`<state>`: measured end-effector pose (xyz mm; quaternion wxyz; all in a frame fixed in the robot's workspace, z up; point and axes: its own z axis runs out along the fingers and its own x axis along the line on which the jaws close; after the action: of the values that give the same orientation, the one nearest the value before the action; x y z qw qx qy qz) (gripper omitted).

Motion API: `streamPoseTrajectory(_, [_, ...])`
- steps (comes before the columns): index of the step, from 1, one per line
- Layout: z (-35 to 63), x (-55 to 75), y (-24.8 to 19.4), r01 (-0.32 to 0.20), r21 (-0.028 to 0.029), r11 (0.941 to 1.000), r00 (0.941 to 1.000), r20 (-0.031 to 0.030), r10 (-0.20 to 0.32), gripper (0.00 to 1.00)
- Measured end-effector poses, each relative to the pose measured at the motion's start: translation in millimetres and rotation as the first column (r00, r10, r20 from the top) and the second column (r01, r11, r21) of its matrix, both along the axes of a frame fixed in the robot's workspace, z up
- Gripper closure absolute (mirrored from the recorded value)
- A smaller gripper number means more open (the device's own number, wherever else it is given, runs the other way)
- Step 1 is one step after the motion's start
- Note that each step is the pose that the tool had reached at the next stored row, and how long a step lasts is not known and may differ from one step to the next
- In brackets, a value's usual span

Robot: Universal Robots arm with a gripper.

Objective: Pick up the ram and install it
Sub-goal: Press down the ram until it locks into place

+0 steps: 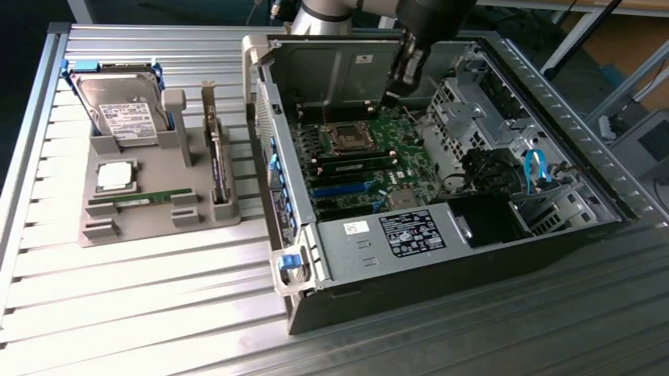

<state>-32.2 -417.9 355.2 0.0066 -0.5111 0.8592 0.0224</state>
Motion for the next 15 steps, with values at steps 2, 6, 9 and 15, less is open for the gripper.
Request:
streamPoseTrajectory(2, [0.0,0.0,0.0,0.034,0.0,0.9994,0.9994,0.0,-0.034,0.9])
streamPoseTrajectory(6, [0.0,0.0,0.0,0.092,0.0,0.9958,0.9958,0.0,-0.092,0.9])
streamPoseTrajectory(9, [0.0,0.0,0.0,0.157,0.0,0.9876,0.9876,0.0,-0.157,0.9])
streamPoseTrajectory(15, [0.0,0.0,0.0,0.251,0.0,0.9681,0.9681,0.0,-0.251,0.9])
